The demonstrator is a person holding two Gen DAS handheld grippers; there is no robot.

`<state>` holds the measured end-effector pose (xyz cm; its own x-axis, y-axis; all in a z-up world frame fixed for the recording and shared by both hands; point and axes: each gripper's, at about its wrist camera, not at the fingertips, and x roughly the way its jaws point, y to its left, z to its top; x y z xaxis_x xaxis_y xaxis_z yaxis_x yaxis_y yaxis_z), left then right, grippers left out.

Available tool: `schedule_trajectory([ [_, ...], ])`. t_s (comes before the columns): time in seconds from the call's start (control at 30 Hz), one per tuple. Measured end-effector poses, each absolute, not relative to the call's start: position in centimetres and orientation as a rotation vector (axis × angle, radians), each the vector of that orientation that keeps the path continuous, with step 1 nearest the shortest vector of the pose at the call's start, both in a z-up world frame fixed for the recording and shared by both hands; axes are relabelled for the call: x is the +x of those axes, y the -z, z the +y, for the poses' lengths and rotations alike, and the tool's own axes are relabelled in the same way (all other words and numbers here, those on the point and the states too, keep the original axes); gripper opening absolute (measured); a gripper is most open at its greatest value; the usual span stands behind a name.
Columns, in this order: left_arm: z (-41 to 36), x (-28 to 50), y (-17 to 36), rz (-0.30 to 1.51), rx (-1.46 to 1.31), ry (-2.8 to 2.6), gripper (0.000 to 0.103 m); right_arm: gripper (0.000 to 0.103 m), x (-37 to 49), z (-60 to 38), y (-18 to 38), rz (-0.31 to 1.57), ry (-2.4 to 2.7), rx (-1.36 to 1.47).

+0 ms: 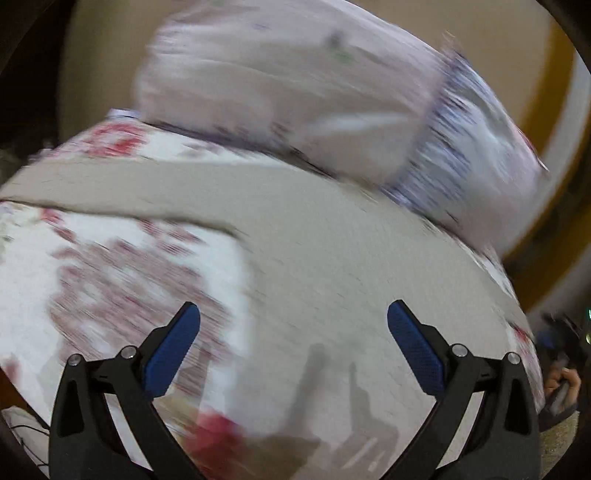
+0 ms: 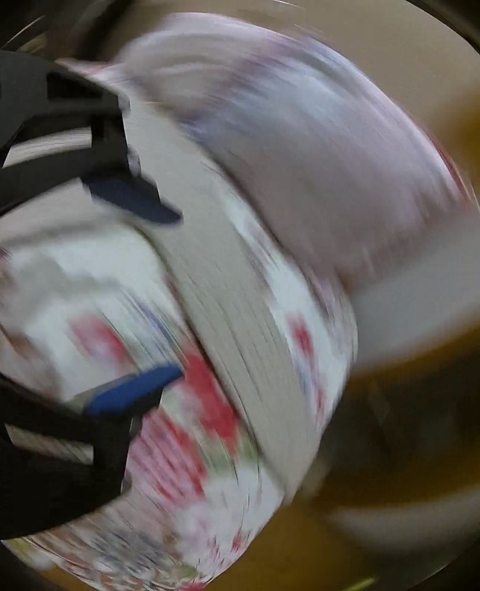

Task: Fold small clothes

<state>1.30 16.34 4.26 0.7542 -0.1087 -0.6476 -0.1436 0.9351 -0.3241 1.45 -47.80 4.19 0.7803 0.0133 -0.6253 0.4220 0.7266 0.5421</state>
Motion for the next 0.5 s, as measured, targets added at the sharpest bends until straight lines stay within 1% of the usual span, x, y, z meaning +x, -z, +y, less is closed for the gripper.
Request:
schedule_trajectory([
  [0.03,17.3,1.6,-4.2,0.723,-0.363,-0.041,0.101,0.055,1.8,-50.7,-3.3,0.647,0.284,0.812],
  [0.07,18.8,2.1,-3.9,0.729,-0.346,-0.071,0.101,0.049,2.0,-52.5,-2.5,0.649,0.311,0.867],
  [0.1,19.5,2.3,-3.7,0.734,-0.333,-0.094,0.101,0.046,2.3,-54.4,-1.7,0.654,0.342,0.924],
  [0.17,21.3,2.8,-3.3,0.749,-0.307,-0.182,0.101,0.046,2.6,-57.6,0.2,0.65,0.395,1.034],
  [0.2,22.4,2.9,-3.1,0.751,-0.312,-0.216,0.101,0.044,2.7,-58.1,0.6,0.649,0.414,1.055],
  [0.23,23.7,3.0,-2.9,0.752,-0.329,-0.251,0.101,0.038,2.8,-58.4,0.9,0.645,0.426,1.066],
  [0.27,24.7,3.2,-2.7,0.75,-0.349,-0.268,0.101,0.037,2.9,-58.7,1.2,0.621,0.438,1.079],
  [0.3,25.4,3.4,-2.7,0.745,-0.367,-0.275,0.101,0.035,3.0,-58.7,1.3,0.61,0.451,1.077],
  [0.37,27.3,3.1,-2.5,0.71,-0.423,-0.276,0.101,0.016,4.3,-59.1,1.5,0.613,0.474,1.041],
  [0.4,27.9,2.9,-2.4,0.693,-0.432,-0.278,0.101,0.01,4.7,-59.6,1.5,0.626,0.483,1.02],
  [0.43,28.3,2.9,-2.4,0.682,-0.435,-0.289,0.101,0.009,5.1,-59.4,1.3,0.632,0.495,0.987],
  [0.5,29.4,3.3,-2.4,0.689,-0.434,-0.319,0.101,0.009,5.8,-57.2,-1.2,0.583,0.515,0.844],
])
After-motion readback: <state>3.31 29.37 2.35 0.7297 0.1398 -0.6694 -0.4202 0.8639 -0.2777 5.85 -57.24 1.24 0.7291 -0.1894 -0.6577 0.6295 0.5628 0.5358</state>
